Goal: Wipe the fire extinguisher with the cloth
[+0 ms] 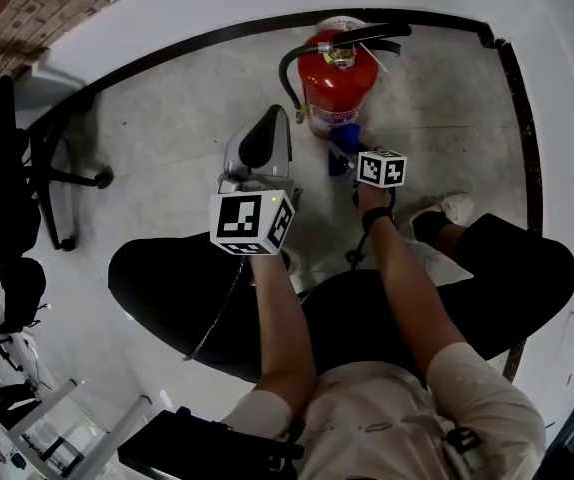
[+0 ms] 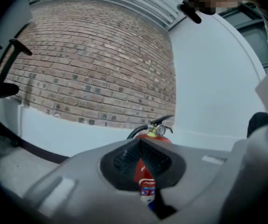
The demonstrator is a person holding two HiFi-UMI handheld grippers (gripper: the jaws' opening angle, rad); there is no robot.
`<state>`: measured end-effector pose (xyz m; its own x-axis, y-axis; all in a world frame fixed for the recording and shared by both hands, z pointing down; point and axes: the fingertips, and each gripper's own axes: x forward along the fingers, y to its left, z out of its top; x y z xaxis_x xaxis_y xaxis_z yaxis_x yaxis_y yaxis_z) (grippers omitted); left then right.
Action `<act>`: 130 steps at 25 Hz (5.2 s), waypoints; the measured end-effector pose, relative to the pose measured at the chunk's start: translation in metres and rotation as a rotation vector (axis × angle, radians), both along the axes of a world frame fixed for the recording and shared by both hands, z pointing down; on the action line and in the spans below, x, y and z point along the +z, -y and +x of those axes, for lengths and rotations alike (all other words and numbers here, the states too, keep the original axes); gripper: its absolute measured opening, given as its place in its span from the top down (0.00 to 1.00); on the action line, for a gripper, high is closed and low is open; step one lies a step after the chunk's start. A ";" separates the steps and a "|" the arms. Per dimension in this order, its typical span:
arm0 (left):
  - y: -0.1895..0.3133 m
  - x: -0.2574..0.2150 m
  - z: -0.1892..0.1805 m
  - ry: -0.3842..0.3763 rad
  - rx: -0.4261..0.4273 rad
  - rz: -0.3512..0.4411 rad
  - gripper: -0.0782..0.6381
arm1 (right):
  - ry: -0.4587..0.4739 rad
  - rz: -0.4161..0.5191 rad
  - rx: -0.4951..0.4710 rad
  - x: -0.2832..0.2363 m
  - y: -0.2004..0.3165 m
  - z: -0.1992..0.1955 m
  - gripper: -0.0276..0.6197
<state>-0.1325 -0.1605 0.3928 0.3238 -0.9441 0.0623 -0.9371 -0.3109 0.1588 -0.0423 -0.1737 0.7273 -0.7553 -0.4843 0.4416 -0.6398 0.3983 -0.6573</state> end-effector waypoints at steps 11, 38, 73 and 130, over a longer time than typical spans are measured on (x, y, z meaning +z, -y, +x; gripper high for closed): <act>0.023 0.022 -0.006 0.018 -0.020 -0.032 0.89 | -0.116 -0.247 -0.015 0.092 -0.002 -0.027 0.77; -0.006 -0.050 0.019 0.015 0.001 0.121 0.89 | 0.588 0.246 0.165 -0.338 0.042 0.018 0.78; 0.012 0.013 0.029 0.061 0.007 -0.024 0.89 | 0.551 -0.136 0.467 0.023 0.048 0.063 0.78; 0.034 -0.025 0.021 0.125 -0.037 0.008 0.89 | 0.840 -0.258 0.457 -0.007 0.078 0.067 0.77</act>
<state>-0.1112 -0.1946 0.3679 0.2788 -0.9559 0.0920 -0.9603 -0.2765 0.0375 0.0249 -0.2521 0.7207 -0.6357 -0.7717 -0.0192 0.0178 0.0102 -0.9998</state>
